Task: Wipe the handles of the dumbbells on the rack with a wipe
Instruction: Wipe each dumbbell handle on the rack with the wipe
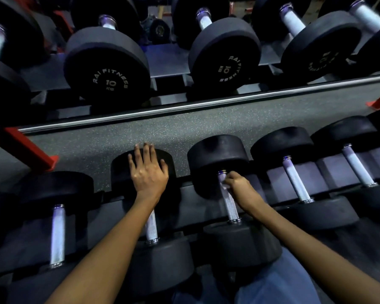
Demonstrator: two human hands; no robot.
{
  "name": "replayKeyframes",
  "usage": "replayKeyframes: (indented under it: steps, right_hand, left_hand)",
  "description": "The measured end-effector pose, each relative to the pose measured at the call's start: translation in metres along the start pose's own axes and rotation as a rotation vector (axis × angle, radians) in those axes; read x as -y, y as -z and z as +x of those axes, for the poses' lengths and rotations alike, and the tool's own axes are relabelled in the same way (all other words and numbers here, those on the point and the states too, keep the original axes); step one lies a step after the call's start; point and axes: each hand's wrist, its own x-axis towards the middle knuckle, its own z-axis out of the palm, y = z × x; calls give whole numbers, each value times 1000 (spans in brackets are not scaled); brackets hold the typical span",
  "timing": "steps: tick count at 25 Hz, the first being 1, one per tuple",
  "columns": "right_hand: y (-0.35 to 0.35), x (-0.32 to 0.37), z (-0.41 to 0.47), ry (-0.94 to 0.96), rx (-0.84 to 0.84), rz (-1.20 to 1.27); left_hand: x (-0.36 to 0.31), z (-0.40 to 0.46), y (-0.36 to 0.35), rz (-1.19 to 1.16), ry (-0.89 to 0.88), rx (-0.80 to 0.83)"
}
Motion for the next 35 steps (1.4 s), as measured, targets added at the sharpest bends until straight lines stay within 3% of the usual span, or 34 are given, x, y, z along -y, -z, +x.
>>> replayKeyframes:
  steps: [2,3,6,7,10,12,13,18,21,26,29,31,33,35]
  right_hand:
    - [3,7,4,7,-38,-11]
    - [4,4,-4,-14,20,8]
    - [7,-18,-30,-24,354,-86]
    - [9,-25,-27,-183,299,61]
    - [18,-25,7,-623,-190,760]
    - [6,-12,34,-776,-232,1096]
    - [0,4,42,-793,-184,1126]
    - [-24,35,69,-838,53,601]
    - [-15,39,75,-886,7,713]
    - [-23,50,66,-898,54,482]
    - [-15,14,59,-717,2,1093]
    - [-14,2,47,-730,119,1548]
    - [-19,-3,43,-725,127,1693]
    - [-20,-6,42,-710,-30,1586]
  left_hand:
    - [1,-2,0,7,-15,2]
    - [0,-1,1,7,-15,2]
    - [0,-1,0,-1,2,-7]
    - [-1,-1,0,0,2,-14]
    - [0,-2,0,-9,-9,-14]
    - [1,-2,-1,-16,-10,-22]
    - [0,-1,-1,-14,-10,-26]
    - [0,1,-2,-2,-13,-35]
    - [-1,0,-1,2,-3,-34]
    - [-2,1,1,16,-1,-33]
    - [-2,-1,2,20,4,-27]
    - [-2,1,2,17,-1,-25]
    - [-1,1,2,17,-20,-25]
    - [-1,1,3,21,-25,-26]
